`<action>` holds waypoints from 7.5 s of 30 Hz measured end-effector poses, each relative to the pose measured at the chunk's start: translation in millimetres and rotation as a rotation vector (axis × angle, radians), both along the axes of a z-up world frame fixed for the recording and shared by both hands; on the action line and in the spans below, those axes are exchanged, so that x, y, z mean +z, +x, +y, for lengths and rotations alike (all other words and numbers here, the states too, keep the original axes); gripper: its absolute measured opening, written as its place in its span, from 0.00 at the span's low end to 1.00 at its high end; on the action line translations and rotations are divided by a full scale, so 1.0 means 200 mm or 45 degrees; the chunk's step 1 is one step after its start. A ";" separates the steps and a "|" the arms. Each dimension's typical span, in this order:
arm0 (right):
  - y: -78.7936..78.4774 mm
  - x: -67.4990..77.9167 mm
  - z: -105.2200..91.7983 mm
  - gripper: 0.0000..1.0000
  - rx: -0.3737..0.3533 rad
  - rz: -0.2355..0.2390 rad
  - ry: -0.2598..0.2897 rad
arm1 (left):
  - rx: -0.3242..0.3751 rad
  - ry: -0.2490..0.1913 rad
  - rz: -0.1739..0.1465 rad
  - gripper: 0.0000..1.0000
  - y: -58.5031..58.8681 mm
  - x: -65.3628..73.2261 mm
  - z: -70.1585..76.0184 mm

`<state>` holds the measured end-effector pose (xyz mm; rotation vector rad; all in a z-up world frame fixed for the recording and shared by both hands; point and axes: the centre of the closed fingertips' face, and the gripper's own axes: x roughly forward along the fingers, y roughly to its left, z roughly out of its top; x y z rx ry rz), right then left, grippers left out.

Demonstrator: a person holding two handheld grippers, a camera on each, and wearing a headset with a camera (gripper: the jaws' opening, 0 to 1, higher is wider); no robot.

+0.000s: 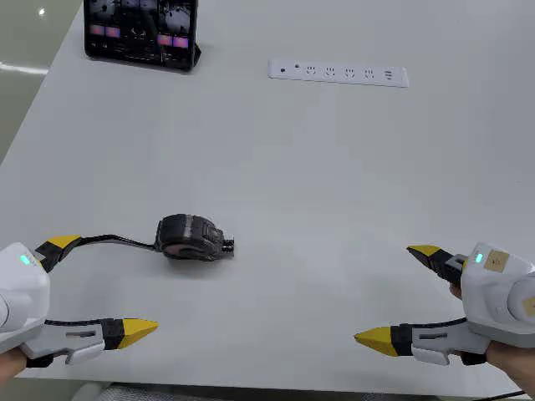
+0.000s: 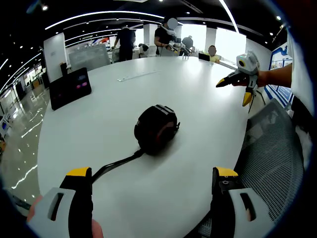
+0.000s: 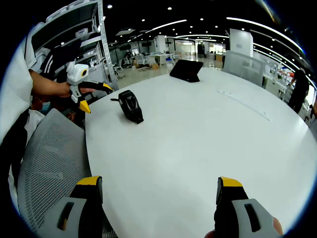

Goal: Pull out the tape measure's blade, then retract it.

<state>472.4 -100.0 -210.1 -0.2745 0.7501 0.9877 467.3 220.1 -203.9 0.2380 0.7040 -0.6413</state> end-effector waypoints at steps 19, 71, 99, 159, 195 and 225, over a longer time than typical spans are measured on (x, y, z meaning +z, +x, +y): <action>0.02 0.01 0.00 0.98 0.003 -0.027 -0.001 | -0.008 0.004 -0.001 0.99 0.00 0.00 -0.01; 0.15 0.01 0.12 0.98 0.103 -0.045 0.006 | -0.094 -0.006 -0.018 0.98 0.17 0.06 -0.01; 0.31 0.02 0.36 0.88 0.323 -0.049 -0.016 | -0.378 0.119 0.020 0.91 0.35 0.00 -0.11; 0.33 -0.06 0.63 0.77 0.494 -0.004 0.021 | -0.772 0.329 0.236 0.30 0.32 -0.19 -0.29; 0.31 -0.17 0.92 0.49 0.599 -0.039 0.067 | -0.795 0.374 0.233 0.28 0.33 -0.20 -0.28; 0.28 -0.23 1.03 0.18 0.653 -0.032 0.109 | -0.789 0.386 0.234 0.28 0.34 -0.20 -0.28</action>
